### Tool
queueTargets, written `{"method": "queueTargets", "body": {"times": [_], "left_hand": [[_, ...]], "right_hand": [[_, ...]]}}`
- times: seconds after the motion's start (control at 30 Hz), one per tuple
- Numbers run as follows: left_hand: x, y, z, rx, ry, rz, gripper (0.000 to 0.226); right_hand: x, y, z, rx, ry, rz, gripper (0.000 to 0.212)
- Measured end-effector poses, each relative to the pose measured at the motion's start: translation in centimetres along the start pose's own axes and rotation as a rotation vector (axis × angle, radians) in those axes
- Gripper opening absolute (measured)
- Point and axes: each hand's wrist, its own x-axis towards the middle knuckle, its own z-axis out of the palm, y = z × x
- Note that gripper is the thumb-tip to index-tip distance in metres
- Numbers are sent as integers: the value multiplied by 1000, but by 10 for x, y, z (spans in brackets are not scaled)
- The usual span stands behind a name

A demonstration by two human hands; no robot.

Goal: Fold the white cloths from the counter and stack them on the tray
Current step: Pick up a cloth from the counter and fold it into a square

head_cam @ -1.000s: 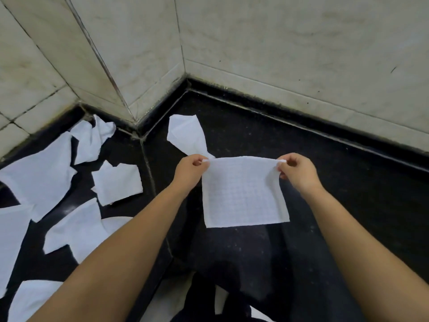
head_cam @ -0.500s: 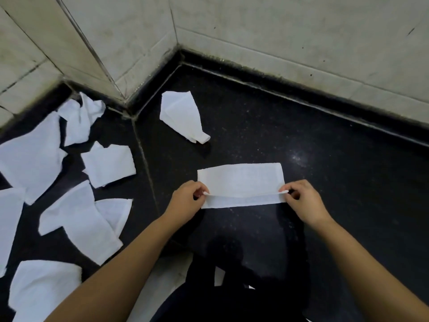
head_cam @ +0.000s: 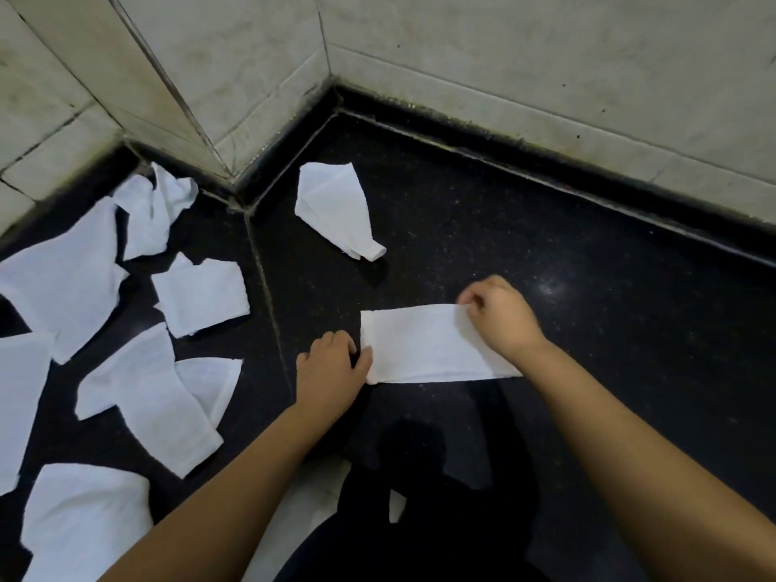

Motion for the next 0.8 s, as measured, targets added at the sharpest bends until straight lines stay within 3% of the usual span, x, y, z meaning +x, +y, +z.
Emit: {"method": "queueTargets", "body": {"times": [0.13, 0.3, 0.37, 0.43, 0.53, 0.6, 0.8], "left_hand": [[-4, 9, 14, 295, -65, -64, 47], [-7, 6, 23, 194, -13, -118, 46], [-9, 4, 23, 130, 2, -103, 47], [-8, 2, 21, 4, 2, -74, 43], [0, 8, 8, -442, -16, -18, 15], [8, 23, -12, -684, 7, 14, 14], [32, 87, -84, -724, 178, 305, 17]], "right_hand": [[39, -73, 46, -207, -278, -196, 32], [43, -93, 79, -413, -404, -222, 31], [40, -91, 72, -330, -451, -192, 26], [36, -88, 54, -51, -463, -145, 15], [31, -84, 11, 250, -358, -157, 7], [32, -77, -19, 335, -266, -165, 9], [29, -68, -93, 589, 158, -201, 13]]}}
